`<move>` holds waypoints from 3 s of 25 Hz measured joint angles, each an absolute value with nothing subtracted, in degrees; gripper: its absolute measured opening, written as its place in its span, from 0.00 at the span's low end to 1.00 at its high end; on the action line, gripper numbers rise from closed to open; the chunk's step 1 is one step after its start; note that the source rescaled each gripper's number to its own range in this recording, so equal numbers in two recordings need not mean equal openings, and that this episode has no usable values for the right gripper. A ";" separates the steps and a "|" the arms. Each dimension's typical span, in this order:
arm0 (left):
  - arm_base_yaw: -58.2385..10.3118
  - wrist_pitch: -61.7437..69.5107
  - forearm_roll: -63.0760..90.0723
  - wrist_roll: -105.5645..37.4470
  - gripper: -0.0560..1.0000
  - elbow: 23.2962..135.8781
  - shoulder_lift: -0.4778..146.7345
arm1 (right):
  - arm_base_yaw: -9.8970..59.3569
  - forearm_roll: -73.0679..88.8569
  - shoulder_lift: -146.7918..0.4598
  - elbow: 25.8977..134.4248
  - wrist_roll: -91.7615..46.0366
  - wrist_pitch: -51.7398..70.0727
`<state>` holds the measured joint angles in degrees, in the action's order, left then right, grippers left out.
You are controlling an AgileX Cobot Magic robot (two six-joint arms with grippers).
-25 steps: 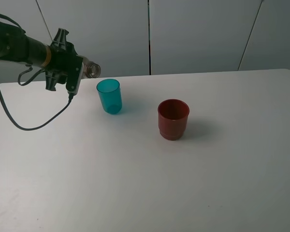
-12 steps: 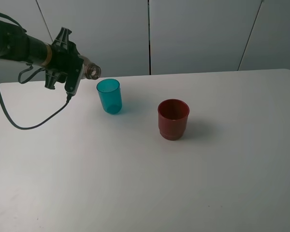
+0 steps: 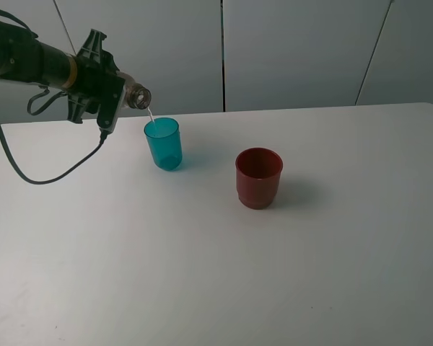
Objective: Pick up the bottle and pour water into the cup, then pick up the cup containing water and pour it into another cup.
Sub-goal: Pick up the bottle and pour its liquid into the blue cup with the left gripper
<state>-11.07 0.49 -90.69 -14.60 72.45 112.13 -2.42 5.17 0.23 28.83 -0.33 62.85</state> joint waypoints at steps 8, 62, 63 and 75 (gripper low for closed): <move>-11.07 0.49 -90.79 -16.46 0.09 72.57 112.13 | -2.42 5.17 0.23 28.83 0.00 62.85; -12.45 1.13 -90.68 -23.16 0.09 77.19 115.29 | -2.42 5.17 0.23 28.83 -0.33 62.85; -12.45 1.13 -90.68 -23.69 0.09 77.19 115.29 | -2.42 5.17 0.23 28.83 -0.33 62.85; -12.45 1.13 -93.56 -24.79 0.09 77.19 115.29 | -2.42 5.17 0.23 28.83 0.00 62.85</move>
